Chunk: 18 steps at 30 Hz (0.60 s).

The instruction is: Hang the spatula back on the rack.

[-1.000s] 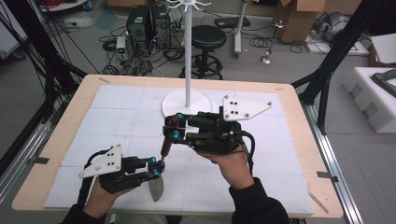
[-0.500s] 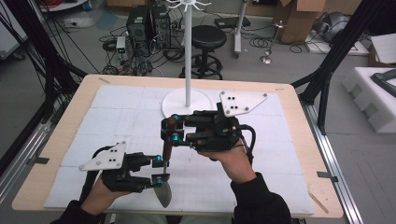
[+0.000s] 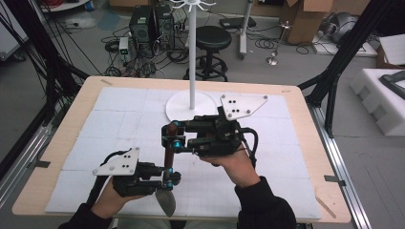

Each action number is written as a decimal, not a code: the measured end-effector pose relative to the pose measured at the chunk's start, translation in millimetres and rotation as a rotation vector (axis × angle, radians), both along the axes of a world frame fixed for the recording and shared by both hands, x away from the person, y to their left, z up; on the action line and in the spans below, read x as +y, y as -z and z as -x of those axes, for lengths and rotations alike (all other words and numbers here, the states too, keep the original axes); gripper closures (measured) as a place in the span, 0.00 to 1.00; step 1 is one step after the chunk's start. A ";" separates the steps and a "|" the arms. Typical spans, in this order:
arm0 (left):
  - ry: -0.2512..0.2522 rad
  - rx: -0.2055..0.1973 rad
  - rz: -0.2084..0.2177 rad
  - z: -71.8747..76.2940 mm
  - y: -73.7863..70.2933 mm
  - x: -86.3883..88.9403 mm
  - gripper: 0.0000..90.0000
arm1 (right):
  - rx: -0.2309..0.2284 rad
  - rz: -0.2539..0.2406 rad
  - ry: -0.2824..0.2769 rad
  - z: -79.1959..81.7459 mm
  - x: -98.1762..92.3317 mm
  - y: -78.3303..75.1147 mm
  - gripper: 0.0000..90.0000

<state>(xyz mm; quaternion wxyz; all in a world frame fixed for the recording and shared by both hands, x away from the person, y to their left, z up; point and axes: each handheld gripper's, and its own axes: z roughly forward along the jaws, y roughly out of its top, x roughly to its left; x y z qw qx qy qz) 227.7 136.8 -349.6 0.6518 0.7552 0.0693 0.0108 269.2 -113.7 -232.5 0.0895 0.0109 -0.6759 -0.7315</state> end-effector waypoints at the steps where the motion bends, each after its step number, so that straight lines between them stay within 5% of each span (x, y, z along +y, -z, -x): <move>1: -0.018 0.004 -0.002 0.0 -0.2 0.1 0.93 | 0.003 0.000 0.018 0.4 -0.5 0.5 0.79; 2: -0.042 0.000 -0.004 -0.2 -0.5 0.4 0.93 | 0.001 0.009 0.118 2.6 -1.5 1.4 0.56; 3: -0.059 0.001 -0.004 0.0 -0.7 0.4 0.93 | 0.001 0.009 0.118 2.6 -1.5 1.4 0.56; 7: -0.158 0.011 -0.012 -3.0 -2.7 3.5 0.93 | 0.008 0.073 0.296 7.4 0.8 7.4 0.37; 10: -0.210 0.020 -0.025 -4.3 -3.1 4.3 0.93 | -0.014 0.079 0.355 11.0 3.2 8.7 0.38; 18: -0.255 0.012 -0.045 -4.5 -2.4 2.2 0.93 | -0.032 0.102 0.382 13.9 9.4 6.1 0.51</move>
